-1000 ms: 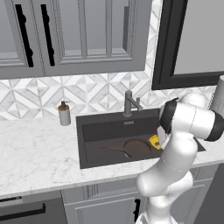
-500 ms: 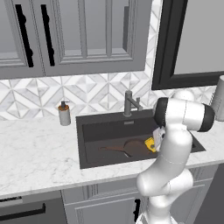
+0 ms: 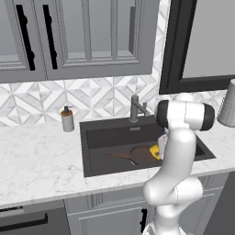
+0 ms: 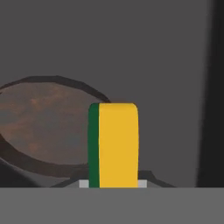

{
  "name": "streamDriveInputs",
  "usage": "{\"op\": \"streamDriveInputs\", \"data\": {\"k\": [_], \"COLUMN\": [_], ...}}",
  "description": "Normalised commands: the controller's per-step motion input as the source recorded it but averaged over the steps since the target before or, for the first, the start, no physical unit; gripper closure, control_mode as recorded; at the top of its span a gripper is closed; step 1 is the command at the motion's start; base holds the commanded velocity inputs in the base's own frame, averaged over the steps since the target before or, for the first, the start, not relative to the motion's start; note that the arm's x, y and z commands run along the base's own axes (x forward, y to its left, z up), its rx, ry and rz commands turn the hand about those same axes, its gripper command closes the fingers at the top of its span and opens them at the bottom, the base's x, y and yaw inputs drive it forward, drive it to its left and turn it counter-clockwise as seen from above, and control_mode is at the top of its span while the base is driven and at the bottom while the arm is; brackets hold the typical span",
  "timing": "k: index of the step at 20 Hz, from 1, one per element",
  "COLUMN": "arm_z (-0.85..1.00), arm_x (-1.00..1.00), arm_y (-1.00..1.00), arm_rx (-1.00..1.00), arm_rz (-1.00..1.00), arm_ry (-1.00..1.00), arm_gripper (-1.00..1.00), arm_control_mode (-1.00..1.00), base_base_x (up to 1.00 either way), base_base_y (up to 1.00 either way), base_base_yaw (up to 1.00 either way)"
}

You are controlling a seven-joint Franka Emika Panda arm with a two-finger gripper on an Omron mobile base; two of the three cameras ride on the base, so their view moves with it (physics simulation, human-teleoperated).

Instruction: Pick the pan and sponge and place them into the sink. Then turn on the water.

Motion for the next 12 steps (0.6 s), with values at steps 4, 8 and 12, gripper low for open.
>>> {"op": "streamDriveInputs", "data": {"k": [4,8,12], "arm_z": [-0.36,-0.34,-0.22], "arm_x": [0.35,0.36,0.22], "arm_y": [0.0,0.0,-0.04], "arm_rx": [0.0,0.0,0.02], "arm_rz": [0.0,0.0,0.0], "arm_ry": [0.0,0.0,-0.02], "arm_gripper": [1.0,-1.0,-1.0], "arm_control_mode": [-1.0,-1.0,-1.0], "base_base_x": [0.0,0.0,0.0], "base_base_y": [0.0,0.0,0.0], "base_base_yaw": [0.0,0.0,0.0]}}
